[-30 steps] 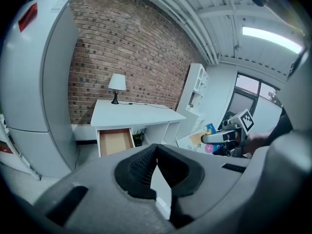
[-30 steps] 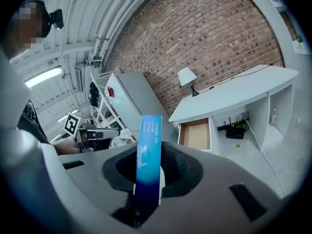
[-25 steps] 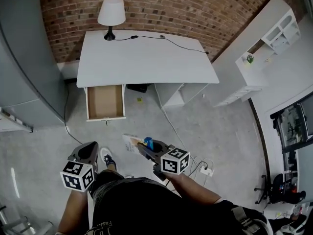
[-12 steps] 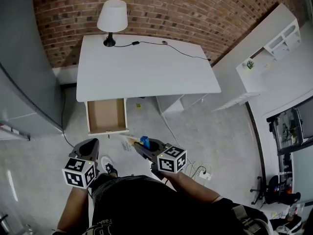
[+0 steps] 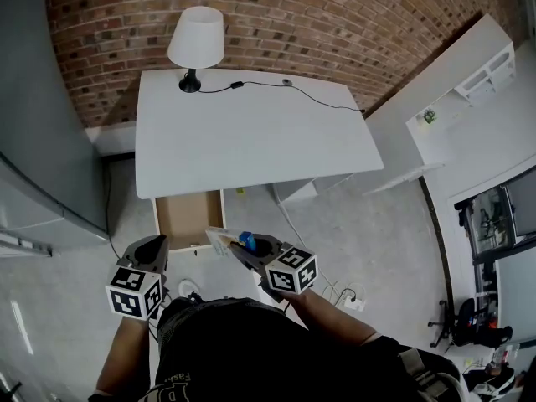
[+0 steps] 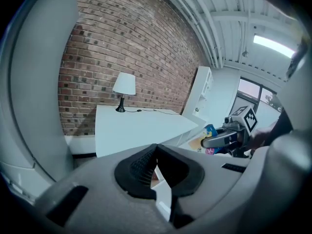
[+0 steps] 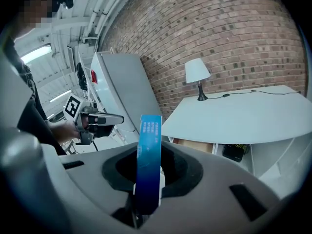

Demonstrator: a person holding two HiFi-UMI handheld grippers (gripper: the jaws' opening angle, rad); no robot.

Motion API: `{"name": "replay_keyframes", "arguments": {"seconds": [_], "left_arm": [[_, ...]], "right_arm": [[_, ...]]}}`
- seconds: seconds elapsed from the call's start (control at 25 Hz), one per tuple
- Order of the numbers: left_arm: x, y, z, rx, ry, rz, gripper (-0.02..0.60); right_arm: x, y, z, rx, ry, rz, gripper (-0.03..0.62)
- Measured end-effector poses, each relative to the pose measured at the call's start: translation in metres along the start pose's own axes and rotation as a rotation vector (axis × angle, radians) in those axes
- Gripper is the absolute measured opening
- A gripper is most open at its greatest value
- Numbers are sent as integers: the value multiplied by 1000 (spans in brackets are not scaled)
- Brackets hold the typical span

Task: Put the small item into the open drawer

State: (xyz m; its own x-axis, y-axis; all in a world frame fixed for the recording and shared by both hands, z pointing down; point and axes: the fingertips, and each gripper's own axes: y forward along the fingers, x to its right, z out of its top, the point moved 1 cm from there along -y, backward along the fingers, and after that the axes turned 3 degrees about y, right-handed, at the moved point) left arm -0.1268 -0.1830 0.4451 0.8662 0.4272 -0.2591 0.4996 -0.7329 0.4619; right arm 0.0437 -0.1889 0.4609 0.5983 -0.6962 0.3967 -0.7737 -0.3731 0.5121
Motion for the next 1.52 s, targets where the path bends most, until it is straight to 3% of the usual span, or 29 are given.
{"name": "replay_keyframes", "arguments": {"seconds": [0.48, 0.84, 1.24, 1.52], "left_arm": [[-54, 29, -1, -53, 1, -31, 17], [-64, 54, -20, -68, -64, 4, 17], [-81, 72, -50, -134, -134, 103, 17], [-88, 90, -79, -174, -172, 160, 17]], "right_arm": [[25, 61, 15, -70, -4, -37, 80], [53, 105, 5, -219, -151, 7, 80], [93, 175, -50, -392, -252, 127, 80], [130, 223, -106, -519, -360, 145, 80]]}}
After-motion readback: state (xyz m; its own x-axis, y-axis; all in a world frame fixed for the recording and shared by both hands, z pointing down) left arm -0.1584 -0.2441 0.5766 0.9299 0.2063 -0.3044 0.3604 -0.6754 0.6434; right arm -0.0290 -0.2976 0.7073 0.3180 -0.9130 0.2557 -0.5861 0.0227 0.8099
